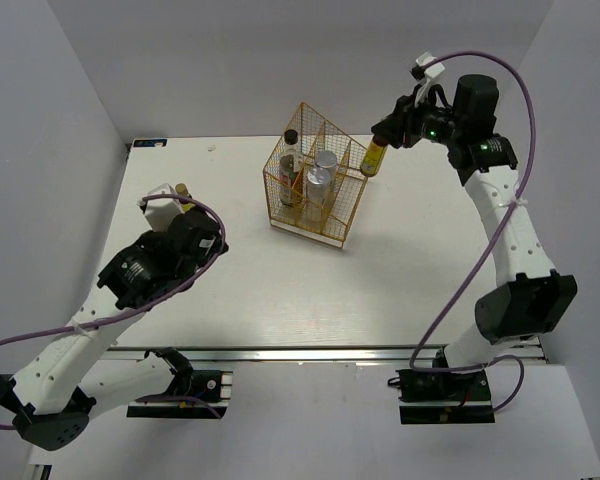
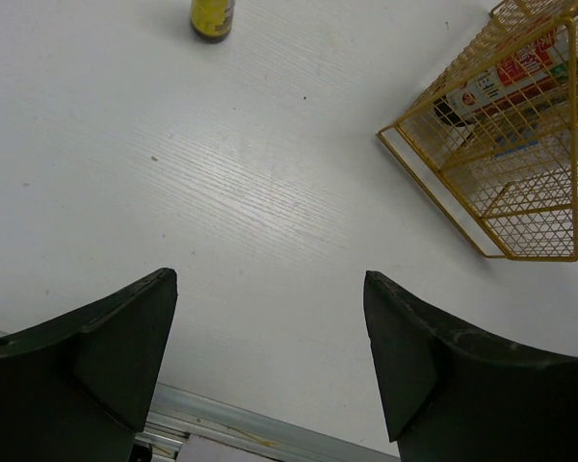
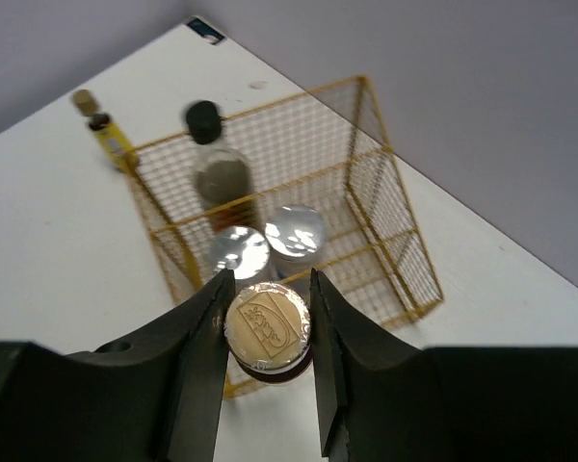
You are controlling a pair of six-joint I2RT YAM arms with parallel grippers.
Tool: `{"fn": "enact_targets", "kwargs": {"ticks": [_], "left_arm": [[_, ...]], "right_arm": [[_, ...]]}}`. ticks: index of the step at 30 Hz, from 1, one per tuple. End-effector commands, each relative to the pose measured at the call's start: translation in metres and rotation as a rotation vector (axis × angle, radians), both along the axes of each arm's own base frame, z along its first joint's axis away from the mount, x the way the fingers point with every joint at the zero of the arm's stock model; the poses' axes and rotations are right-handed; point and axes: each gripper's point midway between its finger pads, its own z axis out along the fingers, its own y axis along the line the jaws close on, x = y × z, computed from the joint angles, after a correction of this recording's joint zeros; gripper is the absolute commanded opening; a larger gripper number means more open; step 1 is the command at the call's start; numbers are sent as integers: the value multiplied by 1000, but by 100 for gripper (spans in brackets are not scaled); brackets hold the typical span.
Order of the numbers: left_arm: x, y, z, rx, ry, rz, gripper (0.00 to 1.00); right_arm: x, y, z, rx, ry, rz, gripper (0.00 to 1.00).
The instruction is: Organize the condiment bottles
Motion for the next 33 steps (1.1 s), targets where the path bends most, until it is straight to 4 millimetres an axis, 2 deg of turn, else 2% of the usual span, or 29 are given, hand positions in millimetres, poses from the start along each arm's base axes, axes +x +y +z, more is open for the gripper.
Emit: {"fn": "enact_targets", "kwargs": {"ticks": [1,4,5,8,9,10,11,17,19,24,26,33], "left_arm": [[4,-8,-3,-1,1,-26,88],[6,-11,-6,8,7,-38,88],[7,-11,-7,8,8,-40,88],[8,-12,-7,10,7,-42,89],[8,-13,-8,12,11,-43,89],[8,-13,-8,11,10,-44,89],[8,-13,-9,10,13,-43,89],[6,-14,-15,4,24,-48,89],[6,-14,-18,5,31,-48,89],[6,-16,-20,5,36,-49,90],[7,-16,-20,7,36,-48,90],[8,-18,-26,9,41,-50,91]], "right_arm": [[24,-17,14,25,-46,-42,0],[49,-19,1,12,-48,-70,0],[61,-18,-11,8,-25,-74,0],[79,-16,-12,19,-19,-91,0],[90,-14,-23,17,-3,-91,0],[94,-14,-18,24,-17,-95,0],[103,-13,-27,26,-3,-96,0],[132,-7,-47,10,0,-90,0],[137,-3,-52,0,-15,-84,0],[142,14,-82,-47,-1,-67,0],[144,15,-92,-65,3,-76,0],[136,25,-125,-120,27,-70,0]]}}
